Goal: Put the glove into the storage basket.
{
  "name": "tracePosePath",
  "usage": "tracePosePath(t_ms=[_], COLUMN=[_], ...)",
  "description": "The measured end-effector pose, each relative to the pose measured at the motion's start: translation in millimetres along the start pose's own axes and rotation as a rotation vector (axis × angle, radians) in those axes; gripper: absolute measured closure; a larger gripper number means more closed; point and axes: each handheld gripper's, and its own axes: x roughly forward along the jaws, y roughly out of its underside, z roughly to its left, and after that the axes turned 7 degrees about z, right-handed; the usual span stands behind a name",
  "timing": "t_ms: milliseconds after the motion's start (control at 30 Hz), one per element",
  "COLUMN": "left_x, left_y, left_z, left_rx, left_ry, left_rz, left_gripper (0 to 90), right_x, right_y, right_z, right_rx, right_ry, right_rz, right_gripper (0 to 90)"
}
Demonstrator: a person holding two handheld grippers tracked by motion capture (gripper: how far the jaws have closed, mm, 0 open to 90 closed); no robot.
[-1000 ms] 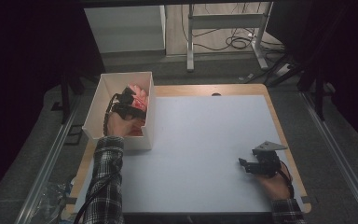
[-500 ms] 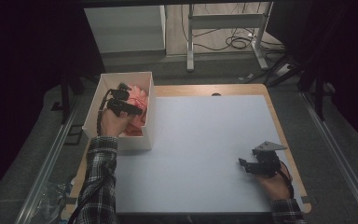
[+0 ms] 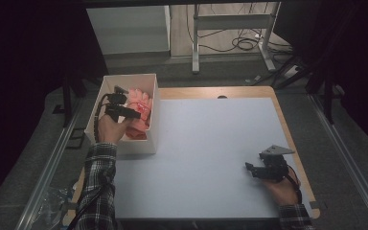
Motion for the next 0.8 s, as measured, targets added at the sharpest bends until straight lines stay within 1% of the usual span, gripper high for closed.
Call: tracePosePath(t_ms=[67, 167, 200, 267, 333, 433, 533, 567, 667, 700, 800], left_x=[0.8, 2.0, 2.0, 1.7, 1.3, 0.5, -0.7, -1.4, -3.9, -4.8, -7.1], left_y=[-0.2, -0.8, -1.0, -2.1, -2.3, -1.5, -0.2, 0.3, 1.7, 2.2, 3.7], left_z=[-2.5, -6.5, -7.6, -9.1, -8.4, -5.9, -3.3, -2.9, -1.5, -1.6, -1.9], left_rx=[0.010, 0.046, 0.050, 0.055, 0.052, 0.058, 0.056, 0.049, 0.057, 0.054, 0.065], left_ry=[0.010, 0.031, 0.027, -0.007, -0.024, -0.054, -0.068, -0.070, -0.081, -0.083, -0.093], left_rz=[-0.006, -0.022, -0.029, -0.026, -0.025, -0.034, -0.043, -0.048, -0.061, -0.066, -0.084], left_gripper=[41.2, 40.4, 40.0, 35.5, 32.3, 27.6, 24.2, 23.3, 20.3, 19.7, 15.5], right_x=[0.1, 0.1, 0.1, 0.1, 0.0, -0.1, -0.2, -0.2, 0.0, -0.1, 0.0], right_y=[0.0, 0.0, 0.0, 0.0, 0.1, 0.1, 0.1, 0.1, 0.1, 0.1, 0.1], right_z=[0.0, 0.0, 0.1, 0.0, -0.1, -0.3, -0.5, -0.4, -0.1, -0.2, -0.1], right_rx=[0.000, 0.000, 0.000, 0.001, 0.001, 0.002, 0.003, 0.002, 0.002, 0.002, 0.001], right_ry=[0.001, 0.000, 0.000, -0.001, -0.001, -0.003, -0.004, -0.004, -0.002, -0.002, -0.002], right_rz=[-0.001, -0.001, -0.001, -0.001, -0.002, -0.001, -0.001, -0.001, -0.002, -0.001, -0.002], right_gripper=[27.9, 27.9, 27.9, 27.9, 27.9, 27.9, 27.9, 27.9, 27.9, 27.9, 27.9])
